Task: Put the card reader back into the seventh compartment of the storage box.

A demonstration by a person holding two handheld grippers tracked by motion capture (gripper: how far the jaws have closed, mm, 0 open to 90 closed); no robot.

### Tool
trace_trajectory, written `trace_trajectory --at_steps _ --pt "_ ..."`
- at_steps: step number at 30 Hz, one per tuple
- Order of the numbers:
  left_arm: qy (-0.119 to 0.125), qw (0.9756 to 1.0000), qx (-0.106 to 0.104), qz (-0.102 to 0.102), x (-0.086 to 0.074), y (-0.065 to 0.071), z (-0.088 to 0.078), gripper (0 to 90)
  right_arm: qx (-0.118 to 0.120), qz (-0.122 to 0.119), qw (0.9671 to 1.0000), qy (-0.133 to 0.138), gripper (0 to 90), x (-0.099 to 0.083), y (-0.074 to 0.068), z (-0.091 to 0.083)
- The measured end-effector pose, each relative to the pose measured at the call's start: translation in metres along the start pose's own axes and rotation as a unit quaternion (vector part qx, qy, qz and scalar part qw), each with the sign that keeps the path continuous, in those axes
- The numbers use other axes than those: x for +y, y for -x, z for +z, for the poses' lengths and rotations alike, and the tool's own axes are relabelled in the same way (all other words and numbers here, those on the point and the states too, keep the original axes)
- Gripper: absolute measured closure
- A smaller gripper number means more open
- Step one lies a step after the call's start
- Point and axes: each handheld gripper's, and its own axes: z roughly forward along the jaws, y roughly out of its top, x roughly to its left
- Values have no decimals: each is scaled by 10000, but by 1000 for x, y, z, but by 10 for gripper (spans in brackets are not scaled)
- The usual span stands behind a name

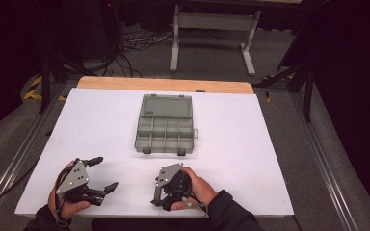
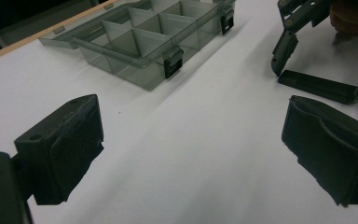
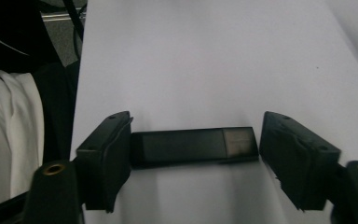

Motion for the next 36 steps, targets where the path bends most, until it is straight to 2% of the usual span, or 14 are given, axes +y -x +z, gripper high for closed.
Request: trace_trajectory --at_steps 2,17,22,34,36 --pt "-4 10000 -3 4 0 0 0 60 0 -9 10000 19 307 0 -1 -1" --pt "6 10000 -30 22 1 0 0 60 -149 -36 9998 86 311 -1 -5 -8" --pt "9 10000 -31 24 1 0 0 60 -313 -77 9993 163 310 -1 -6 -13" --pt "13 10000 -17 20 0 0 -1 60 -499 -159 9980 348 311 1 -9 -28" --pt "14 10000 -23 23 0 0 -1 60 -646 -154 9969 416 311 1 -8 -33"
